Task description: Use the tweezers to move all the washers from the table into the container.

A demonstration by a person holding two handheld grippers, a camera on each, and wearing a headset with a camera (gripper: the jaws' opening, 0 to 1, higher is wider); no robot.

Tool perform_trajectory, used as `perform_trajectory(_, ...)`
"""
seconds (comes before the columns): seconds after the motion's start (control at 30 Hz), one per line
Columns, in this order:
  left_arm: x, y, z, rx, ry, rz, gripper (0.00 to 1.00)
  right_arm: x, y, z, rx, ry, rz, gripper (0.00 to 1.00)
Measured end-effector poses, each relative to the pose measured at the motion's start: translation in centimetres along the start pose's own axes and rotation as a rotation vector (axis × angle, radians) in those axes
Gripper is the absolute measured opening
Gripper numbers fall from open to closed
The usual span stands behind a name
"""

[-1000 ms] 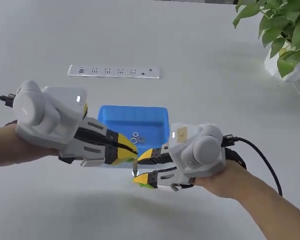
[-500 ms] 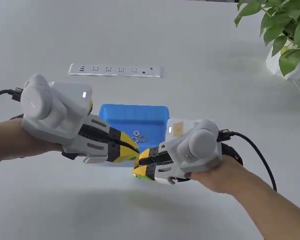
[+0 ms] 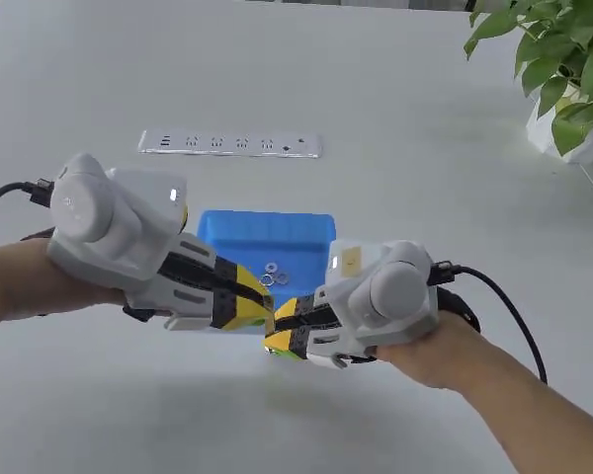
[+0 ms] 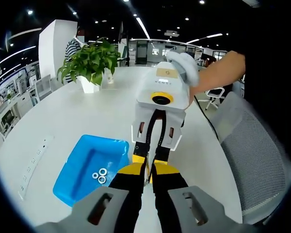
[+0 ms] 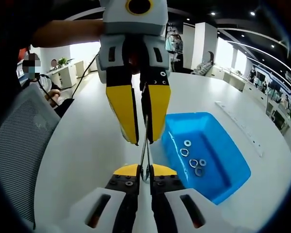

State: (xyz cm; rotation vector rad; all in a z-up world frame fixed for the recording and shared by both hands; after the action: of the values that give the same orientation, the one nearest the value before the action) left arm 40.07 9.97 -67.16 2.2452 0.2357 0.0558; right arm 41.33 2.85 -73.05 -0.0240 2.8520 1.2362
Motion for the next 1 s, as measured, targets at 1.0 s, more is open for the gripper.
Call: perform_trajectory(1.0,-1.4,-1.2,-3.5,-0.034,0.08,-0.141,0.47,-0.4,2.5,-3.6,-0.02,-0.026,-0.001,0.09)
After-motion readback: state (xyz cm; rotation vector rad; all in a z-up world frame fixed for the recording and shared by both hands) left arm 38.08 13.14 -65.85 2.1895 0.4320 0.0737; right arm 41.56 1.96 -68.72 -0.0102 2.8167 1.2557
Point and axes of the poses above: the centre of the closed fingertips' face, and the gripper's own axes: z roughly forward along the fingers, x roughly to its left, y roughly out of its top, the point moved 6 cm from there along -z, roughly backward along the fingers, and after that the axes turned 5 degrees about x, right-handed, at the moved point
